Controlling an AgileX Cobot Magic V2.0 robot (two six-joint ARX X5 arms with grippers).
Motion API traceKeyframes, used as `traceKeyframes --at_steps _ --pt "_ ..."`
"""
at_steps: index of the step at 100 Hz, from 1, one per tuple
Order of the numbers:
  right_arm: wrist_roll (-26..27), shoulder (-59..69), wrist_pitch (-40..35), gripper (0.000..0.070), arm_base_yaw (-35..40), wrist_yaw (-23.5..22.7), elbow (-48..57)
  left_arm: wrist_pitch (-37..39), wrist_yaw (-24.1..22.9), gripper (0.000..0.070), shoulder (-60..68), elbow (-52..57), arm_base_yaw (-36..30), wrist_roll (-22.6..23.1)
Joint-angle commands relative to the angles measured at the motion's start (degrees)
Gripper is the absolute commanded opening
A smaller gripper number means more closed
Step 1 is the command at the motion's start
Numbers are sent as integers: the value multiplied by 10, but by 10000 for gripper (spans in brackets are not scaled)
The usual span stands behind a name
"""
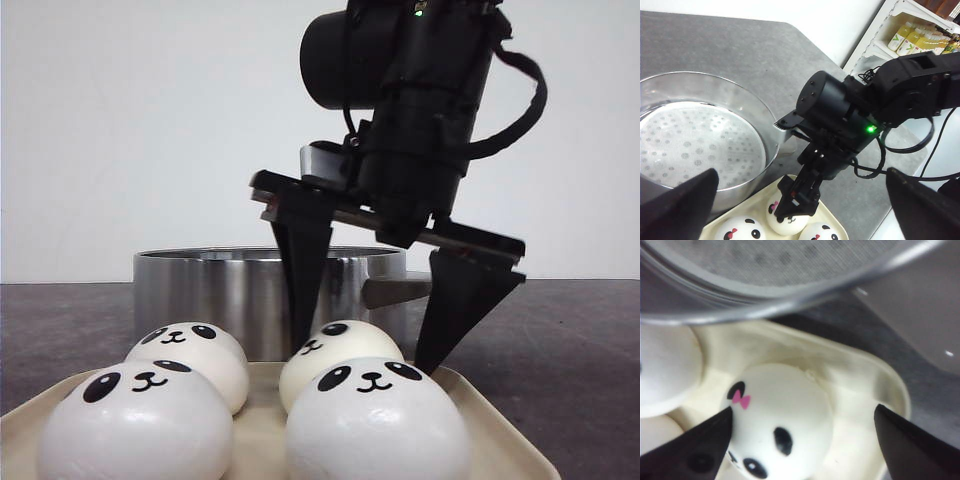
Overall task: Steam buns
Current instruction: 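Close the right gripper on the panda bun and lift it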
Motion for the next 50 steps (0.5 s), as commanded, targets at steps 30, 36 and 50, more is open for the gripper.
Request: traceKeyframes --at_steps 30,36,50 --pt "-2 22 -1 2 19 24 9 -10 -2 700 1 5 -3 10" --pt "-9 7 -12 2 19 25 17 -15 -2 700 1 5 -3 10" --pt "-29 -47 -30 2 32 26 61 -15 -3 700 1 5 -3 10"
